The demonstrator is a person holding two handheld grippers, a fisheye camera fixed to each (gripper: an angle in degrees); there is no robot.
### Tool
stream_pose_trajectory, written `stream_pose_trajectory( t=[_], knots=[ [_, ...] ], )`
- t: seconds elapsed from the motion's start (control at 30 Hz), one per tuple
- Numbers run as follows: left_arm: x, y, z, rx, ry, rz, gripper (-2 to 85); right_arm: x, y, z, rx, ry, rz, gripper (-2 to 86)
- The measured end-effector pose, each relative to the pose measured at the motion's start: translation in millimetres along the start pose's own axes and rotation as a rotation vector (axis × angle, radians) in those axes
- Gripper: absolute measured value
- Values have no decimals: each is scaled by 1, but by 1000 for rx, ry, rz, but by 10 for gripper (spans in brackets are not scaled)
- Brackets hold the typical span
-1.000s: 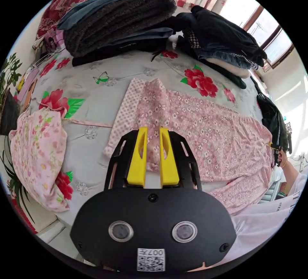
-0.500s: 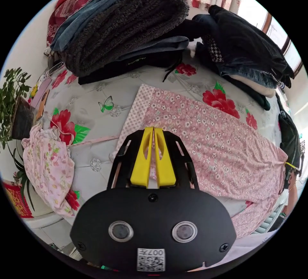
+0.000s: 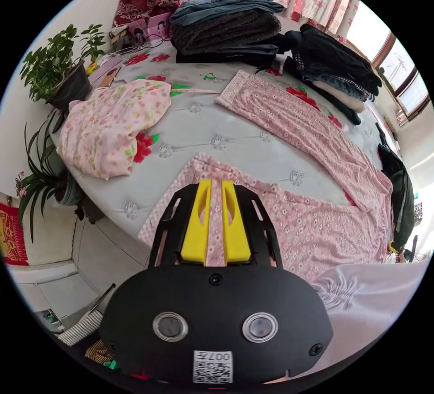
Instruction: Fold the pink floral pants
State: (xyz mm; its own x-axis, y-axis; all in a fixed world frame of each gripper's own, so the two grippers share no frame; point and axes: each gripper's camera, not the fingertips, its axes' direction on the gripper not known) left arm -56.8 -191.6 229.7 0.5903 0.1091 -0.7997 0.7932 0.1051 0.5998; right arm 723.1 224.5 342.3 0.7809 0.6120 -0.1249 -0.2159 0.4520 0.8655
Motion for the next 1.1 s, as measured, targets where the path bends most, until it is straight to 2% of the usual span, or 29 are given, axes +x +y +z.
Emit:
stream_pose_trajectory(
  t=[0.13,0.23,0.4,0.53,0.6,0.7,0.77,0.93,1.1],
  knots=[
    [6,39,8,-81,17,-2,44,-5,35,22,-26,2,-55,49],
    [19,51,34,-165,11,26,47,-21,52,32,-1,90,-110,44],
    [39,60,24,-74,-34,134,38,-13,60,35,-91,349,-152,36],
    [31,47,5,-118,22,62,36,6,55,11,-78,210,-19,33],
    [24,36,-22,-39,51,32,33,-12,59,-34,72,210,9,32],
    [21,-5,-60,72,74,57,41,-64,56,-94,279,177,-91,41],
    [26,-49,-66,102,94,111,54,-107,34,-106,303,162,-187,50],
    [87,-214,-42,82,126,235,88,-234,-73,-86,244,136,-372,74],
    [160,-330,-12,43,138,305,107,-360,-184,-32,90,188,-517,85]
  ],
)
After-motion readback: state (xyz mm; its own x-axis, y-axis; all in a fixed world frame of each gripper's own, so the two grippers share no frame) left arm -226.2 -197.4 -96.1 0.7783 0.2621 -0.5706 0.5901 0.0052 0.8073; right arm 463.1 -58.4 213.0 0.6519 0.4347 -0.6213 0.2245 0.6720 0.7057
